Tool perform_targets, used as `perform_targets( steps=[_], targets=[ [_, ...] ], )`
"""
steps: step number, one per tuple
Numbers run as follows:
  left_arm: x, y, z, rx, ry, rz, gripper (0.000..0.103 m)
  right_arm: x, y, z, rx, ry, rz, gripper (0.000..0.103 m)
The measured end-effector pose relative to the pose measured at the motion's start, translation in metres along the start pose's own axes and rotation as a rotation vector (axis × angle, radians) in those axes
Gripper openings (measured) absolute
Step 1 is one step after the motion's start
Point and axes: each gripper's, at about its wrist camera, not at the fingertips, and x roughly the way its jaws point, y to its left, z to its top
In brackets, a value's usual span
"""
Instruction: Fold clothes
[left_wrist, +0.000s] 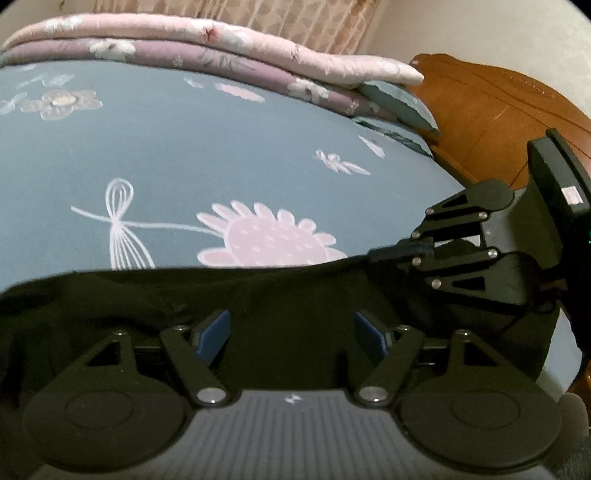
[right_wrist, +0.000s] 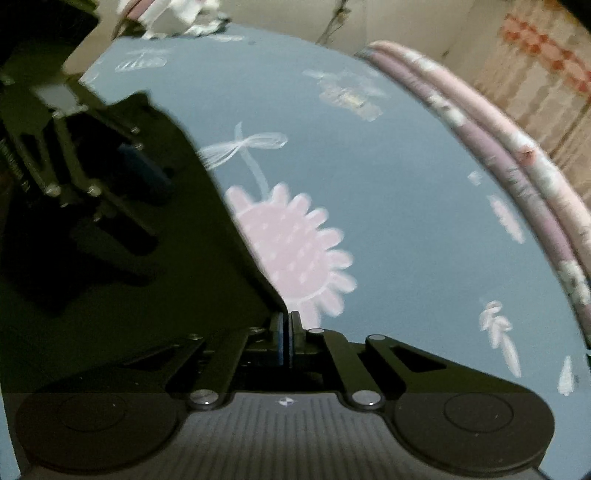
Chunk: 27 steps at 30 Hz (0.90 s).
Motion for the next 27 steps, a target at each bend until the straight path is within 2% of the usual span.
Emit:
perform_targets(
  steps=[3,6,10,13,16,18,20,21,22,26,27],
  targets=[
    [0.001,-0.001,0.003,0.016,0.001,0.002,0.075,0.009,-0.007,0.000,0.031,0.007,0.001,0.002],
    [0.013,0.000,0.001,0.026,0.052,0.032,0.075,0.019,-0.006,-0.007,0.059,0.027,0.016,0.005],
    [0.011,0.000,-0.002,0.068,0.075,0.056,0.075,-0.009,-0.010,-0.013,0.142,-0.029,-0.010,0.027],
    [0.004,0.007,-0.004,0.088,0.084,0.125,0.075,-0.038,-0.015,-0.028,0.218,-0.038,-0.054,0.044],
    [-0.005,0.018,-0.004,0.076,0.091,0.170,0.075,-0.041,-0.021,-0.058,0.321,0.021,-0.082,0.045],
    [-0.010,0.022,-0.005,0.071,0.100,0.183,0.075,-0.032,-0.029,-0.075,0.417,0.045,-0.070,0.045],
    [-0.011,0.021,-0.006,0.090,0.110,0.215,0.075,-0.021,-0.036,-0.084,0.507,0.036,-0.038,0.047],
    [-0.012,0.020,-0.007,0.100,0.116,0.231,0.075,-0.018,-0.038,-0.086,0.543,0.021,-0.027,0.053],
    [-0.013,0.020,-0.007,0.106,0.122,0.240,0.075,-0.017,-0.039,-0.085,0.562,0.014,-0.020,0.057],
    [-0.017,0.021,-0.004,0.094,0.135,0.242,0.075,-0.041,-0.021,-0.078,0.506,0.008,-0.056,0.058],
    [-0.017,0.020,-0.002,0.096,0.136,0.238,0.075,-0.052,-0.015,-0.080,0.500,0.011,-0.074,0.061]
  ],
)
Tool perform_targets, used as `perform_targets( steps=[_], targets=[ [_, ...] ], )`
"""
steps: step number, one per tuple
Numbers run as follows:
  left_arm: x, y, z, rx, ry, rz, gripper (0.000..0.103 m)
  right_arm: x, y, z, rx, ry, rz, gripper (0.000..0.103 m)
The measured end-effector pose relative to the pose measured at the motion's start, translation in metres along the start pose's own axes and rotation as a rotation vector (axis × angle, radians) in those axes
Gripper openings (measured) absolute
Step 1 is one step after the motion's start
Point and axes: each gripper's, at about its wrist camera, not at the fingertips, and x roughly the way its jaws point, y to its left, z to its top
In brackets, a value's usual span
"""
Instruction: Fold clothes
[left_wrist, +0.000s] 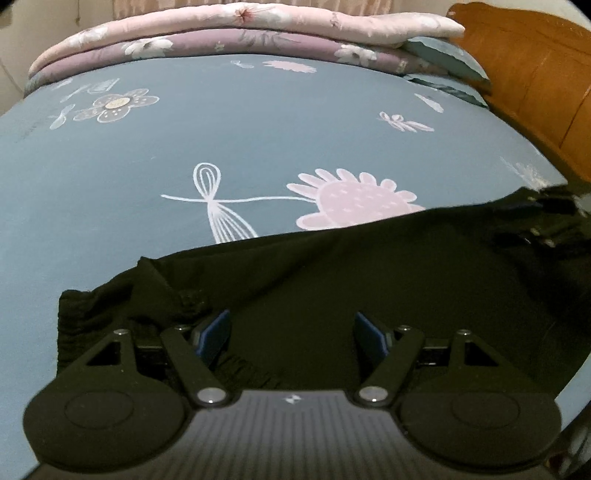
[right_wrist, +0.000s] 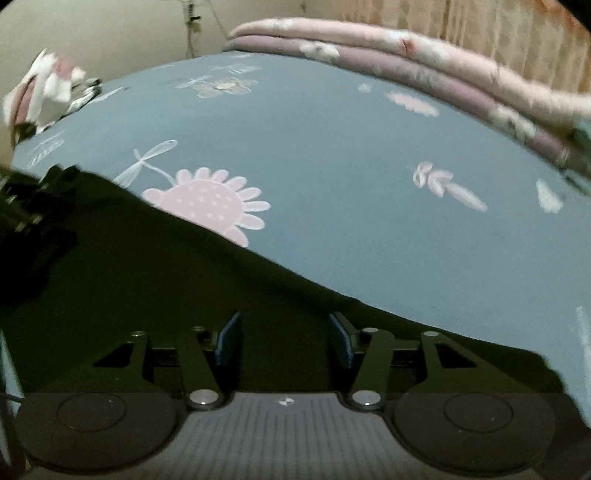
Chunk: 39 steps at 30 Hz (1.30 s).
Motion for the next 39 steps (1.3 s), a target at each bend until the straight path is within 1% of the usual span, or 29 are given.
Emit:
perform_targets(
  steps=[2,4,7,9,13,14,16,17,18,19,23,25,26,28,30,31,33,34,36,38,39],
  targets=[
    [-0.005,-0.011,0.004,0.037,-0.018,-0.013,0.075,-0.023,0.005,-0.010,0.001,-0.004,-0.039,0.065],
    [-0.010,-0.027,0.007,0.087,-0.040,-0.045,0.075,-0.046,0.006,-0.024,0.025,-0.003,-0.080,0.069],
    [-0.008,-0.053,0.006,0.135,-0.029,-0.106,0.076,-0.069,0.009,-0.049,0.085,-0.003,-0.122,0.073],
    [-0.005,-0.070,0.005,0.166,-0.020,-0.147,0.076,-0.077,0.012,-0.066,0.133,0.000,-0.143,0.075],
    [-0.002,-0.111,-0.009,0.274,0.001,-0.191,0.076,-0.077,0.024,-0.100,0.188,0.017,-0.192,0.075],
    [0.000,-0.119,-0.014,0.298,0.014,-0.197,0.076,-0.077,0.027,-0.108,0.211,0.020,-0.187,0.076],
    [0.003,-0.129,-0.023,0.327,0.044,-0.187,0.076,-0.077,0.033,-0.126,0.266,0.027,-0.168,0.077],
    [0.005,-0.131,-0.029,0.339,0.061,-0.169,0.076,-0.079,0.036,-0.134,0.282,0.012,-0.172,0.079],
    [0.004,-0.133,-0.035,0.363,0.051,-0.150,0.076,-0.083,0.040,-0.142,0.293,-0.010,-0.180,0.082],
    [0.001,-0.134,-0.038,0.370,0.055,-0.138,0.077,-0.086,0.042,-0.146,0.299,-0.014,-0.177,0.084],
    [-0.011,-0.132,-0.047,0.379,0.103,-0.107,0.079,-0.101,0.045,-0.155,0.296,-0.015,-0.158,0.084],
    [-0.017,-0.135,-0.043,0.384,0.111,-0.089,0.079,-0.109,0.033,-0.156,0.328,-0.060,-0.194,0.084],
    [-0.021,-0.138,-0.039,0.385,0.093,-0.094,0.079,-0.114,0.026,-0.156,0.348,-0.085,-0.215,0.084],
    [-0.025,-0.147,-0.028,0.383,0.043,-0.127,0.079,-0.122,0.012,-0.156,0.387,-0.135,-0.256,0.085],
    [-0.021,-0.161,-0.019,0.384,0.009,-0.154,0.079,-0.122,-0.005,-0.159,0.435,-0.161,-0.332,0.085],
    [-0.016,-0.167,-0.016,0.385,-0.006,-0.170,0.079,-0.120,-0.013,-0.162,0.458,-0.164,-0.363,0.087],
    [-0.001,-0.176,-0.013,0.367,-0.003,-0.183,0.079,-0.111,-0.024,-0.170,0.519,-0.130,-0.378,0.087],
    [0.007,-0.179,-0.014,0.363,0.013,-0.190,0.079,-0.106,-0.029,-0.175,0.551,-0.109,-0.382,0.087],
    [0.019,-0.183,-0.025,0.371,0.066,-0.162,0.079,-0.106,-0.024,-0.184,0.542,-0.098,-0.391,0.089],
    [0.014,-0.185,-0.041,0.409,0.050,-0.137,0.080,-0.108,-0.014,-0.194,0.521,-0.090,-0.401,0.093],
    [0.010,-0.183,-0.047,0.396,0.053,-0.135,0.080,-0.110,-0.010,-0.197,0.515,-0.086,-0.403,0.095]
  ],
)
